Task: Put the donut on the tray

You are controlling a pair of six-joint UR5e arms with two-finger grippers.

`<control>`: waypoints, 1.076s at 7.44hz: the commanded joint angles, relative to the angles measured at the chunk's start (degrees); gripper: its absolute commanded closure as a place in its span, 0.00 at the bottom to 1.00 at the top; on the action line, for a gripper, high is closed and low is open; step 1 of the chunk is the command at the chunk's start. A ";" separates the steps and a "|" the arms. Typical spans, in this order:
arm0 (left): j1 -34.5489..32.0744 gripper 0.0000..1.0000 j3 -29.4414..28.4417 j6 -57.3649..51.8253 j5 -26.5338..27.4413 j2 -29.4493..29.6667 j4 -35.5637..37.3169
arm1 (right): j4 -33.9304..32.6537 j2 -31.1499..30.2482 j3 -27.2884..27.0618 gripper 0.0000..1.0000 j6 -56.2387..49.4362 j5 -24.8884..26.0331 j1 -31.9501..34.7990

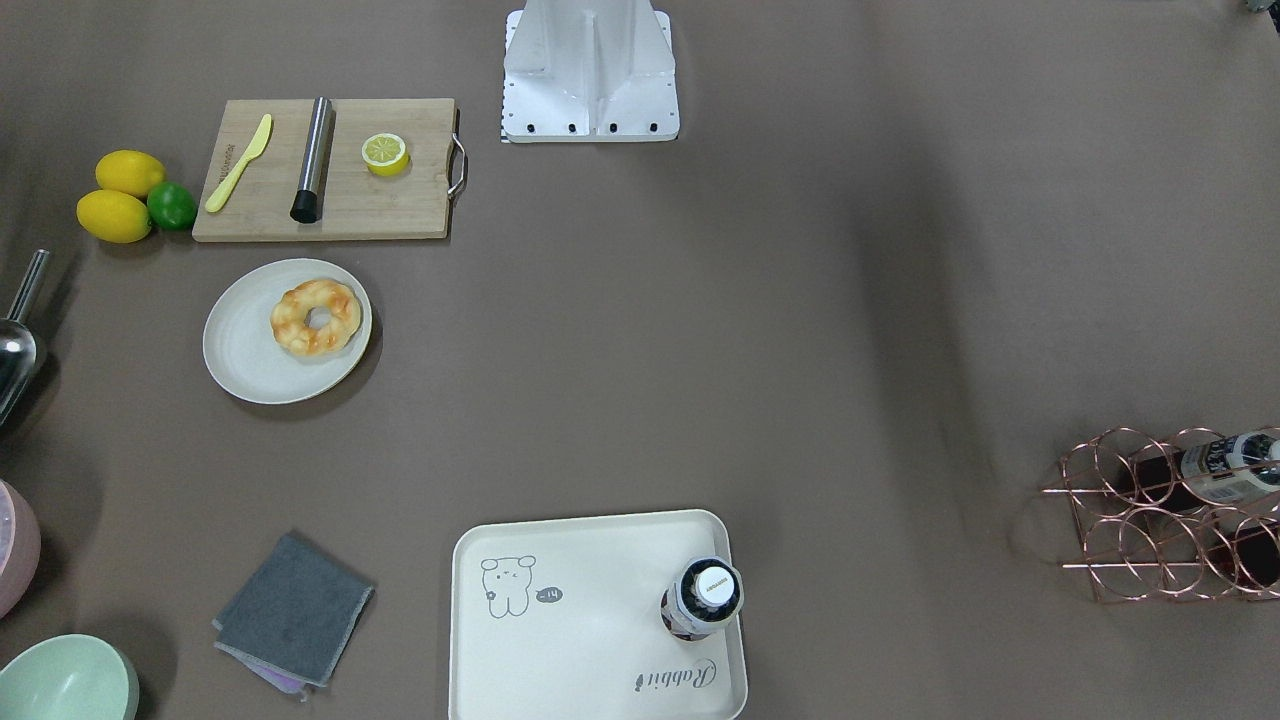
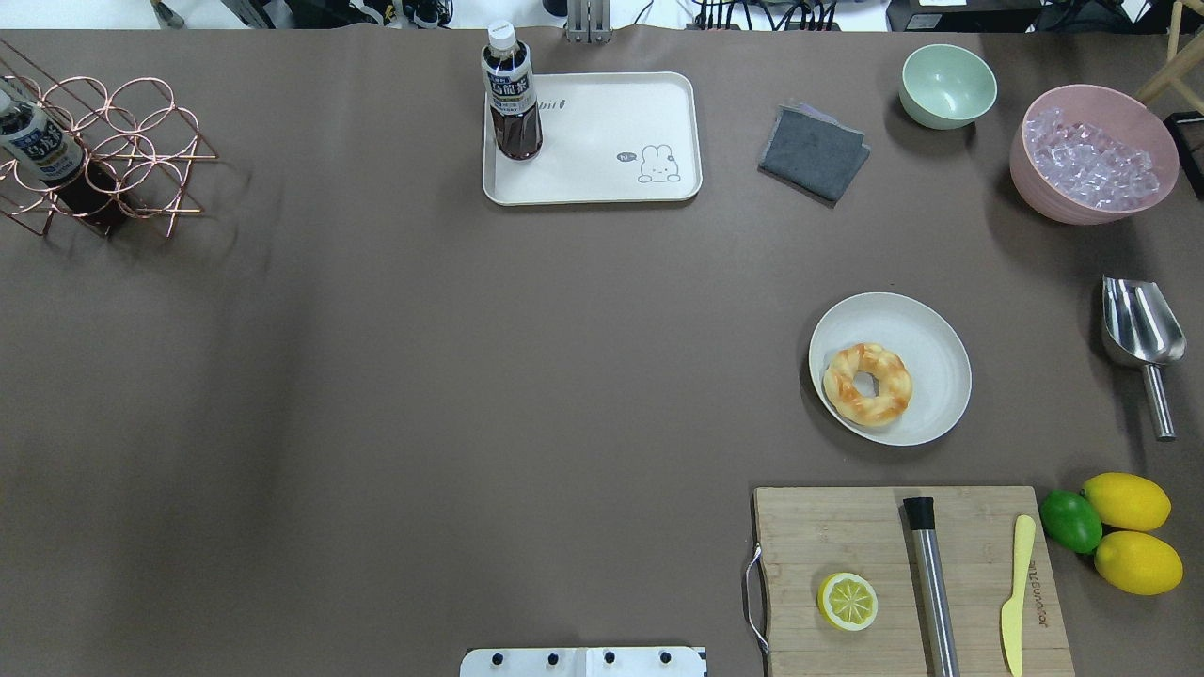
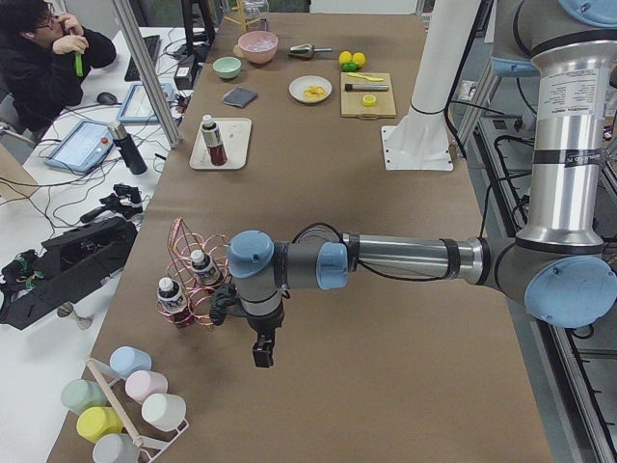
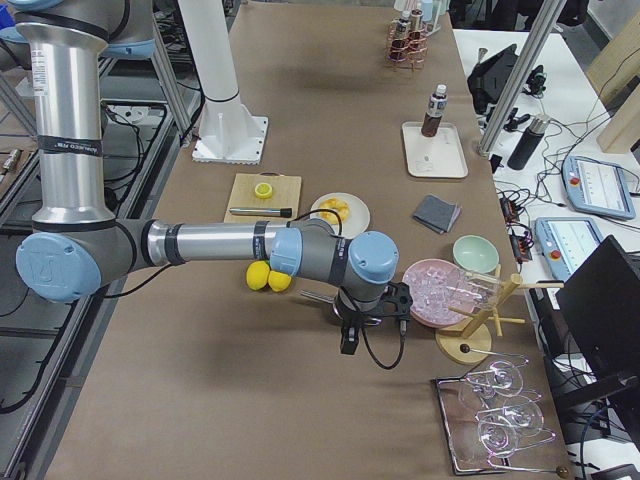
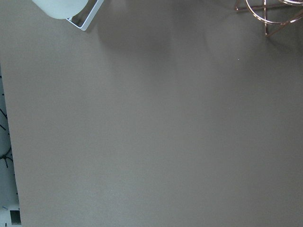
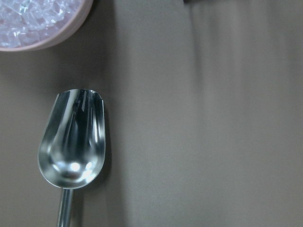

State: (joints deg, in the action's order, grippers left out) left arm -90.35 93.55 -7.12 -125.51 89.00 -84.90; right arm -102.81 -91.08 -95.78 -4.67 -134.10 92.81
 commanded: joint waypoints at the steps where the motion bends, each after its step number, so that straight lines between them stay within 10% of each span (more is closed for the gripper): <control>1: 0.00 0.02 0.22 0.09 0.00 -0.05 0.00 | 0.07 -0.06 -3.95 0.00 3.77 -3.17 -0.09; 5: 0.00 0.02 0.23 0.00 0.00 -0.23 0.00 | 7.15 -0.16 -7.04 0.00 12.07 -6.70 -8.22; 8: 0.00 0.02 0.31 0.00 0.00 -0.23 -0.09 | 30.41 0.28 -6.70 0.00 41.07 -4.26 -25.08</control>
State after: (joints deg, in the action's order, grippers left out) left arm -90.32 93.85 -7.12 -125.51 88.78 -84.95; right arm -85.32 -91.15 -103.04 21.78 -140.54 77.38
